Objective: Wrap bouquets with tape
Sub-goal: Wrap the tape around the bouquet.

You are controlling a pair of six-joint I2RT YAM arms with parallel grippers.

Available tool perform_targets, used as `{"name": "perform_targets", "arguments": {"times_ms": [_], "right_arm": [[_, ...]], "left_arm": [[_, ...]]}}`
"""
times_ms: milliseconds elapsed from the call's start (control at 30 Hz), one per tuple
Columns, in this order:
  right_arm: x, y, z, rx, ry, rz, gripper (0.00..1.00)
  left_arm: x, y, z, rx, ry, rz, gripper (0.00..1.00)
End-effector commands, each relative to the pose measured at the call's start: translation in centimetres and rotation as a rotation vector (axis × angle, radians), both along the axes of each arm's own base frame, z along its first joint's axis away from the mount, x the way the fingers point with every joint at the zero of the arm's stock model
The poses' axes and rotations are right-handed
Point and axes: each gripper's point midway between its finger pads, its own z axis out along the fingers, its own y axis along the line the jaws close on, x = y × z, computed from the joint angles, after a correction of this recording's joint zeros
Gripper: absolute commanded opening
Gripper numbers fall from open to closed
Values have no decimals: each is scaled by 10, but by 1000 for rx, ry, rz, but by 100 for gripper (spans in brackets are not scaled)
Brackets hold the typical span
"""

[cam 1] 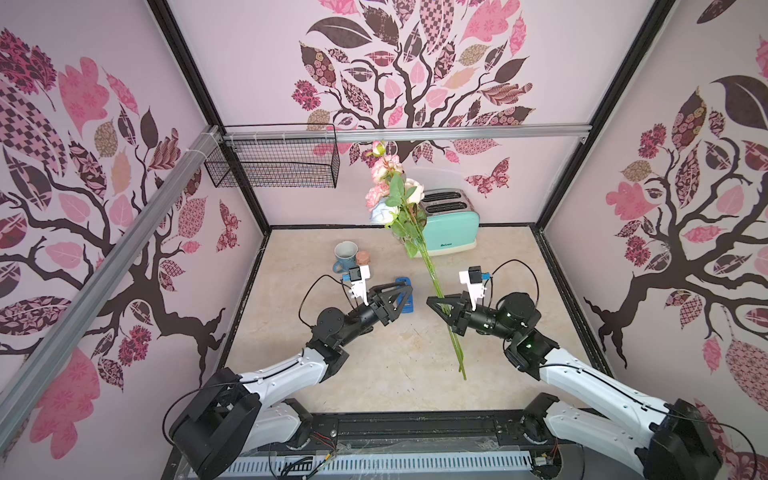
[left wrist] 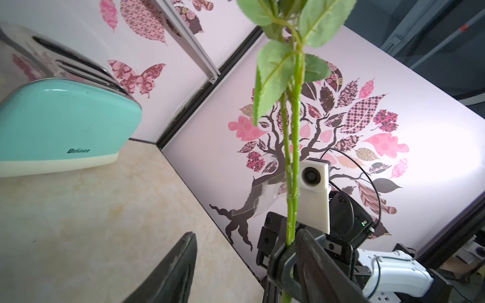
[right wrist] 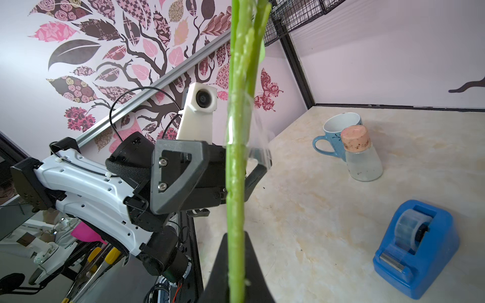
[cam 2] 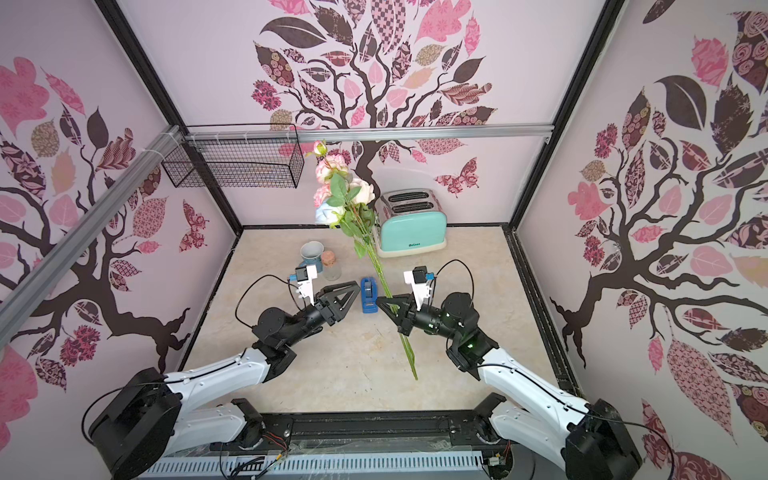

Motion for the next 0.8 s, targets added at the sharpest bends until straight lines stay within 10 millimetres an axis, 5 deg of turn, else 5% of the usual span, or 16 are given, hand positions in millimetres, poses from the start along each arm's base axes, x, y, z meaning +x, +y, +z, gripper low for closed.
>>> {"name": "perform_targets", "arguments": {"times_ms": [0,367,767], "right_arm": [[-10,4,24,57,-51,50,0],[-24,6,36,93,-69,116,0],[-33,6,36,106,-66,158,0]], "left_arm": [[-9,-8,34,-56,-96,-56,61],[-7,-21,35,-51,-90,-83,50],[-7,-17,43,-68,-107,-66,50]]}}
